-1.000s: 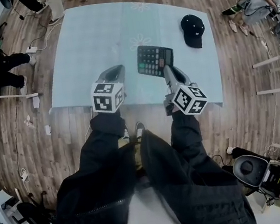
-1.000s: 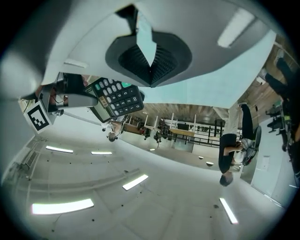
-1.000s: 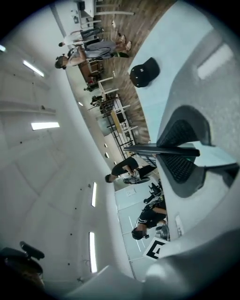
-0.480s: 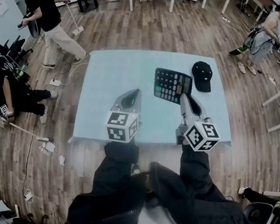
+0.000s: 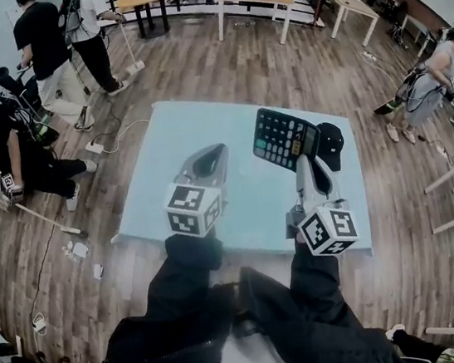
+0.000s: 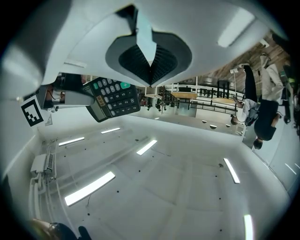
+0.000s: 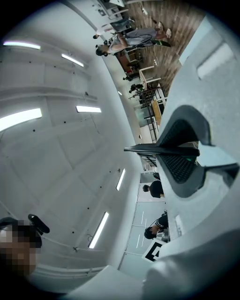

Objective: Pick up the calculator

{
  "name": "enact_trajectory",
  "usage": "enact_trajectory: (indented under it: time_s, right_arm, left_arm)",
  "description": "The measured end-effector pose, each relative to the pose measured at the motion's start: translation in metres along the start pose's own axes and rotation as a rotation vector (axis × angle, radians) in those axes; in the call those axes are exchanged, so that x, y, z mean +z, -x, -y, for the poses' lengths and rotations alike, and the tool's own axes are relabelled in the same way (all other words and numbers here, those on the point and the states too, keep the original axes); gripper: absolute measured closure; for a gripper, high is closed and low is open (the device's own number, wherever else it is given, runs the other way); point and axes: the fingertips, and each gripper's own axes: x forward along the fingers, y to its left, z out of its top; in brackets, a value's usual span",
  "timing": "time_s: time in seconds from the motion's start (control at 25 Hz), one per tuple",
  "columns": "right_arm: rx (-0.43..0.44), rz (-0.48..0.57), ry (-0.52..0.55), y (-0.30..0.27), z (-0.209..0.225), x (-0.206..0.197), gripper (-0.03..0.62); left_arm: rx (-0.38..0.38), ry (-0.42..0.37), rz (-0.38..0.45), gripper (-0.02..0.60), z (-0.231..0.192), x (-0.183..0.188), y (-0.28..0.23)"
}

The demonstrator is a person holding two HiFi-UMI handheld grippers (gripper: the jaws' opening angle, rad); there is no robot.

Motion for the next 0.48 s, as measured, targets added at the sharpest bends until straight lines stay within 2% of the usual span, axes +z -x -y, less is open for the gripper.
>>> enact_trajectory:
  time_s: [0.48]
  right_arm:
    - [-0.006,0.087,0.081,-0.007,0.002,0.04,0.546]
  left_arm:
    - [-0.02,-0.052,0.081,0.584,0.013,0.039,-0.014]
